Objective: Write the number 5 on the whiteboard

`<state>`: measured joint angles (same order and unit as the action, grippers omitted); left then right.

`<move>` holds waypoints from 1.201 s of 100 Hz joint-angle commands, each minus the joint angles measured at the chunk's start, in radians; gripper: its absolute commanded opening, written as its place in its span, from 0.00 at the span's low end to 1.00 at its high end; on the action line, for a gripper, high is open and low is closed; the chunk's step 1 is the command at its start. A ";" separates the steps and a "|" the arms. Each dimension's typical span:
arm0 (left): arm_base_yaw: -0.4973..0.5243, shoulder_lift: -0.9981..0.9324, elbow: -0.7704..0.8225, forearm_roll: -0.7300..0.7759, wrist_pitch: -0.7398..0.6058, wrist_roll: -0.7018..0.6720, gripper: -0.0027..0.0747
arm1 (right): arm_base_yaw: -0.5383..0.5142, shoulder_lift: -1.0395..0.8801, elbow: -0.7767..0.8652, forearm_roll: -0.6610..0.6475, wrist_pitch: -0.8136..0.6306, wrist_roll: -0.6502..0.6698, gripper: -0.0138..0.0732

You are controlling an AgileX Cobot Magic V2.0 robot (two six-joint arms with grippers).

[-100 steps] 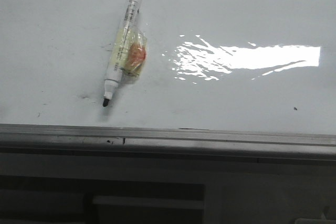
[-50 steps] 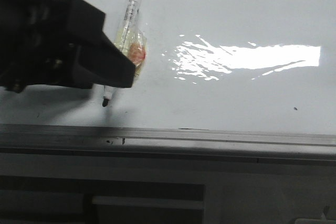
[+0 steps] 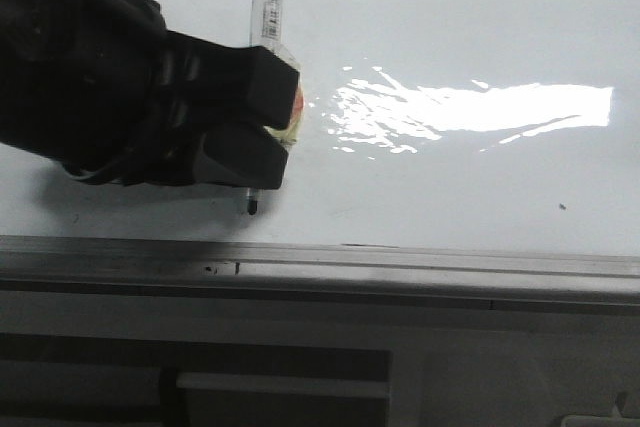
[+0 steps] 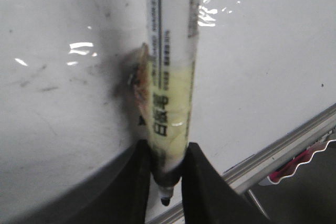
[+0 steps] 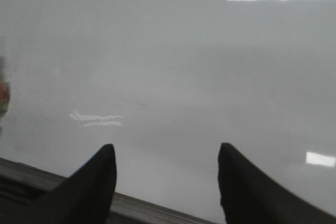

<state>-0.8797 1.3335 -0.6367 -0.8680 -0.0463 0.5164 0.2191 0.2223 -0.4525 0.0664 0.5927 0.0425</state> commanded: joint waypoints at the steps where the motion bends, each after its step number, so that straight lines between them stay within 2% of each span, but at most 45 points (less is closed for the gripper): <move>1: 0.003 -0.016 -0.021 -0.006 -0.071 0.000 0.01 | -0.003 0.019 -0.039 0.099 -0.086 -0.086 0.60; 8: 0.003 -0.026 -0.021 -0.006 -0.071 0.000 0.01 | -0.003 0.019 -0.039 0.203 -0.084 -0.186 0.60; 19: 0.001 -0.059 -0.021 0.065 -0.021 0.002 0.01 | -0.002 0.039 -0.045 0.436 -0.042 -0.447 0.60; 30: -0.032 -0.106 -0.021 0.307 0.103 0.002 0.01 | -0.002 0.103 -0.076 0.623 0.113 -0.711 0.60; 38: -0.087 -0.143 -0.021 0.536 0.199 0.002 0.01 | -0.002 0.174 -0.102 0.690 0.224 -0.851 0.60; 48: -0.171 -0.178 -0.021 0.766 0.262 0.004 0.01 | -0.002 0.248 -0.130 0.728 0.283 -0.953 0.60; 57: -0.241 -0.198 -0.021 0.903 0.267 0.004 0.01 | 0.013 0.302 -0.153 0.813 0.279 -1.066 0.60; 66: -0.283 -0.204 -0.021 0.958 0.230 0.004 0.01 | 0.064 0.354 -0.167 0.925 0.278 -1.204 0.60; 95: -0.295 -0.204 -0.021 0.961 0.190 0.004 0.01 | 0.227 0.478 -0.181 0.931 0.214 -1.229 0.60; 120: -0.295 -0.204 -0.021 0.961 0.142 0.004 0.01 | 0.307 0.576 -0.181 0.931 0.103 -1.278 0.60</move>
<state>-1.1668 1.1514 -0.6292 0.0950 0.1936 0.5262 0.5062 0.7626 -0.5996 0.9429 0.7757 -1.2085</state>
